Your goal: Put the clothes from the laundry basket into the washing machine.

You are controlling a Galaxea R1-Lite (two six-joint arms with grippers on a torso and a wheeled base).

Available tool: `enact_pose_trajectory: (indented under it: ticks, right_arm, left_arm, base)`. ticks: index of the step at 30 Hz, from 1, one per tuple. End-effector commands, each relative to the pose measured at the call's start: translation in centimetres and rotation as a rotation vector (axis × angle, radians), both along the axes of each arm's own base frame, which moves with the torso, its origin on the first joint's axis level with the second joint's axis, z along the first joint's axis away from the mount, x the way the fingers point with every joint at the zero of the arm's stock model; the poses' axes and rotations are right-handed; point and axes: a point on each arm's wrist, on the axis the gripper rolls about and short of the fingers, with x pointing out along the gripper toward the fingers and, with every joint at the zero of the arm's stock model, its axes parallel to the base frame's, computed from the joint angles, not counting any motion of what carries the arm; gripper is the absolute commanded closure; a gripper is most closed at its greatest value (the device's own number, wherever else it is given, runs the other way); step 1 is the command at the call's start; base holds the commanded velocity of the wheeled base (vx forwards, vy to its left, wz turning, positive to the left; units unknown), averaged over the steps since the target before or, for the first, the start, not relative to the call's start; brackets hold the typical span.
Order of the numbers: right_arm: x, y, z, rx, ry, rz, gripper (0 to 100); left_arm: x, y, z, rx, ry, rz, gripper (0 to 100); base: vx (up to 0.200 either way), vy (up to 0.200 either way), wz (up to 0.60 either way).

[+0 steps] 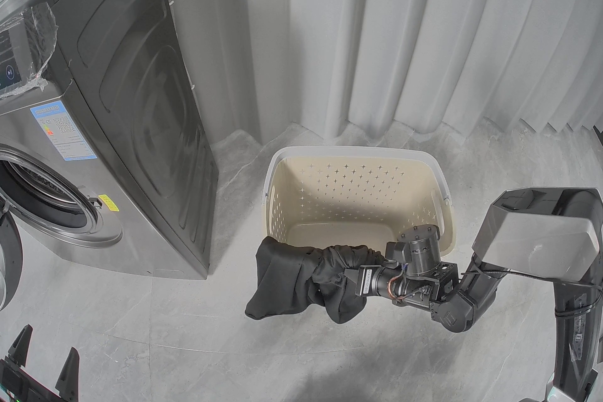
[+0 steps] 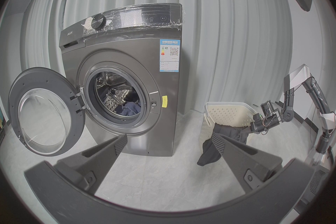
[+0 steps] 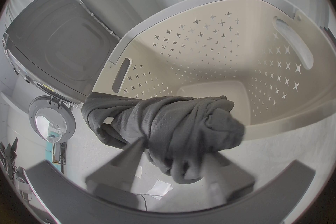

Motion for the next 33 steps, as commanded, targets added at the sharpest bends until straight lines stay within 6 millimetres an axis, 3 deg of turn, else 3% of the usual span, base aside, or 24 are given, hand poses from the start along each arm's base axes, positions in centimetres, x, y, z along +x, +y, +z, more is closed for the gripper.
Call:
enact_pose_trajectory:
  ticks: [1,7,8,11,20,22,24,33]
  right_arm:
    - [0.0,0.0,0.0,0.004,0.002,-0.001,100]
    - [-0.7,-0.2,1.0,0.018,-0.004,-0.003,100]
    - [-1.6,-0.7,3.0,0.033,-0.025,0.000,100]
    - [-2.8,-1.2,4.6,0.047,-0.047,0.004,100]
    - [-10.0,-4.0,12.4,0.135,-0.189,0.062,100]
    - [-10.7,-4.3,13.1,0.144,-0.212,0.063,100]
    - [-13.0,-5.2,15.8,0.189,-0.305,0.081,100]
    - [-16.1,-7.7,20.5,0.193,-0.566,0.120,100]
  left_arm:
    - [0.0,0.0,-0.5,-0.001,0.005,0.000,0]
    - [0.0,0.0,-0.5,-0.001,0.005,0.000,0]
    - [0.0,0.0,-0.5,0.001,0.007,0.000,0]
    - [0.0,0.0,-0.5,0.001,0.005,0.000,0]
    - [0.0,0.0,-0.5,0.007,0.007,0.000,0]
    - [0.1,0.0,-0.5,0.007,0.009,0.000,0]
    - [0.0,0.0,-0.5,0.012,0.007,-0.002,0]
    - [0.0,0.0,-0.5,0.022,0.007,-0.003,0]
  base:
    - [0.000,0.000,0.00]
    - [0.000,0.000,0.00]
    - [0.000,0.000,0.00]
    - [0.000,0.000,0.00]
    - [0.000,0.000,0.00]
    - [0.000,0.000,0.00]
    - [0.000,0.000,0.00]
    - [0.000,0.000,0.00]
